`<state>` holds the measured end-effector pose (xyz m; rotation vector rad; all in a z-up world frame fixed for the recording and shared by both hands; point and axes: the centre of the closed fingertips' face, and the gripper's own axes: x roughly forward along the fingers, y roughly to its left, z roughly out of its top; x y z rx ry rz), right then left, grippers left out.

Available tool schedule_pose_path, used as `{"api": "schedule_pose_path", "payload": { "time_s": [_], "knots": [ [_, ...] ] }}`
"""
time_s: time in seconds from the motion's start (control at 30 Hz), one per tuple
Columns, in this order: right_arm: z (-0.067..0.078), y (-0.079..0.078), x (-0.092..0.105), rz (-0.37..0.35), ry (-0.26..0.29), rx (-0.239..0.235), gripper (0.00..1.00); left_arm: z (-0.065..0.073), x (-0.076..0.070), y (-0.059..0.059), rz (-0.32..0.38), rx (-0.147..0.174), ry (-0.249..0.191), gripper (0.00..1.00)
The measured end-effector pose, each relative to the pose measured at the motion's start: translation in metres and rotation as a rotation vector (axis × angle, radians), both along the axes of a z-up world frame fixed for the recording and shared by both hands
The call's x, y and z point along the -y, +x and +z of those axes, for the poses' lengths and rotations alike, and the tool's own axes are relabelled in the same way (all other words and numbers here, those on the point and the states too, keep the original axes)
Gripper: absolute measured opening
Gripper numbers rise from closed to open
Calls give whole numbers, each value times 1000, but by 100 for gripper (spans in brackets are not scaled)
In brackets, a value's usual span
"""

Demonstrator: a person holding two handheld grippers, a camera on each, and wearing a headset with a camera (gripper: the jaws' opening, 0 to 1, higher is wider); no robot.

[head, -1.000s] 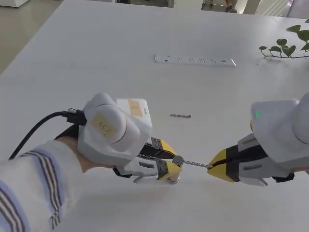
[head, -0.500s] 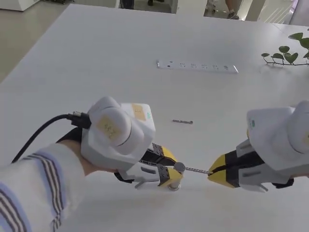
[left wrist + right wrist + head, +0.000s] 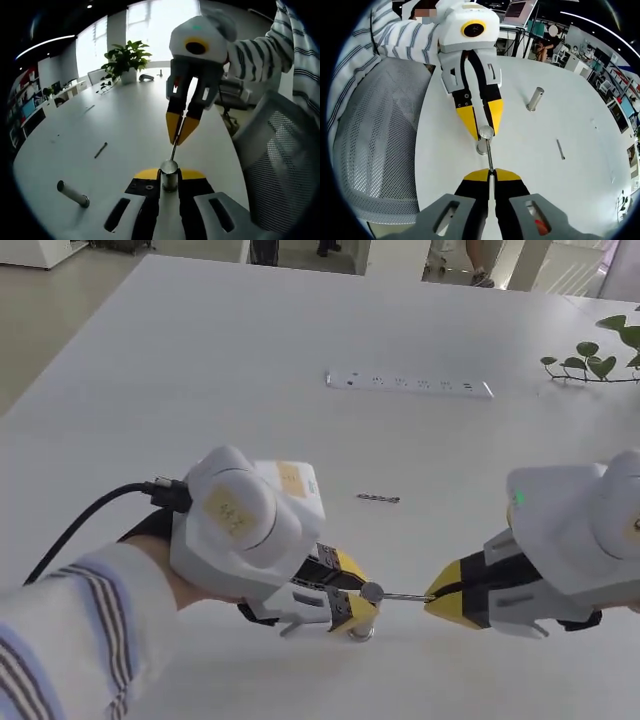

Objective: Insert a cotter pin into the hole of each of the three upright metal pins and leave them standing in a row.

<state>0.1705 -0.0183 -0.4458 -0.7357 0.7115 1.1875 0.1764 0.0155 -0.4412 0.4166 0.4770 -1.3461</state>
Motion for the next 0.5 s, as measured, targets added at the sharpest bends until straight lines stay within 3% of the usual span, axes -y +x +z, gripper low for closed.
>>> {"api": "schedule_pose_path", "payload": {
  "time_s": [0.37, 0.5],
  "knots": [
    [-2, 1, -5, 6, -15, 0, 0, 0, 0, -1, -4, 7, 5, 9],
    [-2, 1, -15, 11, 13, -10, 0, -1, 1, -1, 1, 0, 2, 9]
  ]
}}
